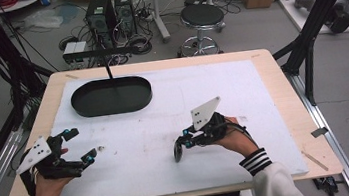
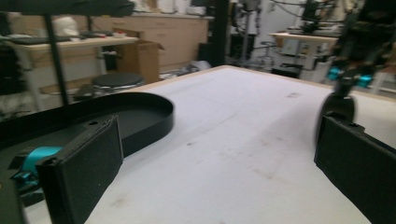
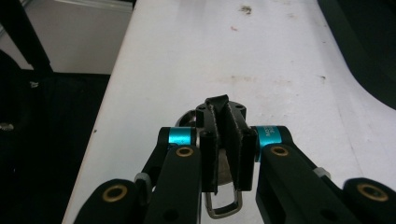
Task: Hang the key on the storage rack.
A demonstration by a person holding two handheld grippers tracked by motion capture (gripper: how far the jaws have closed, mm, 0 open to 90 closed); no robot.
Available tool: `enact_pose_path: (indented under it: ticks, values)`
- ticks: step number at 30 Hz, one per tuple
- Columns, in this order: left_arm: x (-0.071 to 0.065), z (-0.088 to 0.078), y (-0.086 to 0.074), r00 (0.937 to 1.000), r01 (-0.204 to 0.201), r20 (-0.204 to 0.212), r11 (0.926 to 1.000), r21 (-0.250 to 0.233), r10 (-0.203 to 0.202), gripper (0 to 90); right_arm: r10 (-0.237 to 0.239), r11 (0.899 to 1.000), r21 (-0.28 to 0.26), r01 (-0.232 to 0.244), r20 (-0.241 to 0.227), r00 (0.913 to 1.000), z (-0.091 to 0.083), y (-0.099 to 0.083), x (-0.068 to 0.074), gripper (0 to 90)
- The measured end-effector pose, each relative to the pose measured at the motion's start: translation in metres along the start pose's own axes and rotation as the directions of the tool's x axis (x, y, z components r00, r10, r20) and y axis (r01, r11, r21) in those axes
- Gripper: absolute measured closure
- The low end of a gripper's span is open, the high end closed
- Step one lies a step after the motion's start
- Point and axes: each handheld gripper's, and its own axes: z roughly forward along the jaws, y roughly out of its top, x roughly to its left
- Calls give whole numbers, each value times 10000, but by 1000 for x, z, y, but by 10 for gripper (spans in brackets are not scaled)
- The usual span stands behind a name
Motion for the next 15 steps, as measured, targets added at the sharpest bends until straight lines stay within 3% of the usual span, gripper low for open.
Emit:
enact_pose_path:
  ticks: [3, 4, 7, 10, 15]
  values:
    - [-2, 7, 11, 9992, -276, 309, 9995, 180, 270, 17, 80, 9992, -397, -73, 175, 9998, -4, 1, -1, 844]
    - [-4, 12, 17, 9969, -485, 642, 9980, 402, 459, 17, 130, 9985, -541, -118, 221, 9997, -6, 1, -2, 844]
    - [-6, 17, 24, 9930, -764, 950, 9952, 607, 705, 17, 243, 9953, -950, -208, 360, 9991, -10, 4, -2, 844]
    - [-9, 26, 32, 9881, -788, 1373, 9948, 652, 693, 17, 272, 9900, -1392, -210, 427, 9987, -12, 8, -3, 844]
    - [-15, 41, 43, 9770, -1010, 1970, 9907, 909, 815, 17, 252, 9867, -1617, -172, 472, 9986, -13, 16, -5, 844]
